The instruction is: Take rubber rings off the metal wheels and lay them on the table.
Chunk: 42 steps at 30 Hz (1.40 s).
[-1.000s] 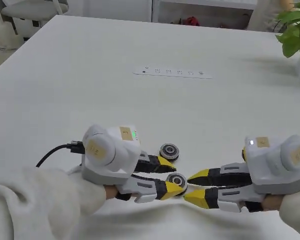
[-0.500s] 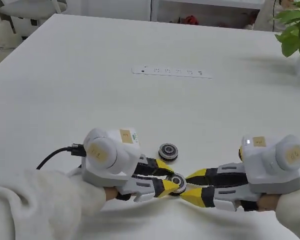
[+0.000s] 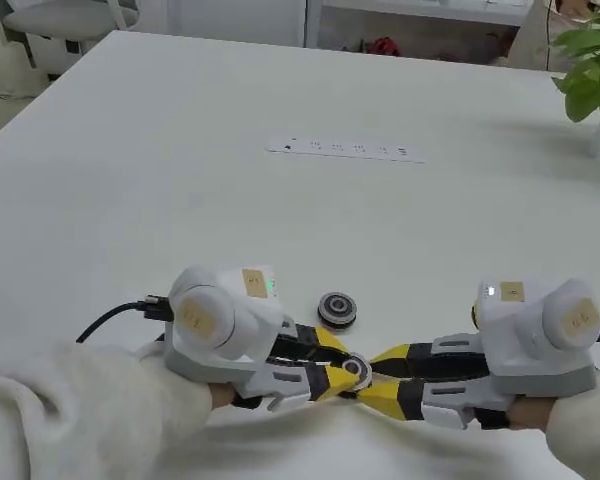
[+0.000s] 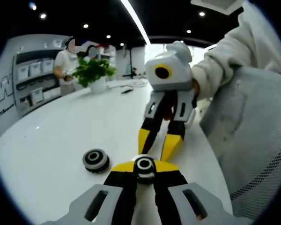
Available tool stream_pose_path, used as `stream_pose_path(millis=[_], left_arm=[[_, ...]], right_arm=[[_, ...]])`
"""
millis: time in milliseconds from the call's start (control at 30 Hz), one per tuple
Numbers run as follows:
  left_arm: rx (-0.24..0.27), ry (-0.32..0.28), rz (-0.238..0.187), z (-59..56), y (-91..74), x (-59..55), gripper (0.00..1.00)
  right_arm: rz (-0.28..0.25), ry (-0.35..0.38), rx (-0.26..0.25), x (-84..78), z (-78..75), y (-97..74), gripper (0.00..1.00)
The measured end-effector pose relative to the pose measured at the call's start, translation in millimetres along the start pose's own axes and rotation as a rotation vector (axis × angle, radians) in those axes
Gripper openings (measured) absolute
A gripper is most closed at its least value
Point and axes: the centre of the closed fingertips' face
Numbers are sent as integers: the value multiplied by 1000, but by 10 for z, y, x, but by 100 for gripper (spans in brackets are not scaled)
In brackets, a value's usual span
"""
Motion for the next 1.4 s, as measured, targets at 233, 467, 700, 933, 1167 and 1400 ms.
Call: stream_pose_path(millis=[233,467,700,933,1167,1400], left_arm=[[5,0,0,11,-10,-3,14],[15,1,0,26,-16,-11,14],[15,0,-2,22,-19,-12,14],[14,-2,-9,22,-22,-12,14],[13,-2,-15,20,-25,-13,14],[13,-1,-16,20,-26,-11,14]], right_arm=[[11,-24,-3,-7,3,2,9],[22,-46,-38,-2,-63,-15,0],[37,-9,-71,2,-105,-8,0],[22,129,-103,-1,-136,-29,0],[5,216,-117,25,-141,-45,0],[-27,335,-131,42,-143,-54,0]])
Point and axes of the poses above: the centre of the closed fingertips' face, and the gripper's own axes: y roughly forward along the fingers, z roughly to its left, x roughly out of its top, and after that the axes turned 12 degrees about -z, right-handed
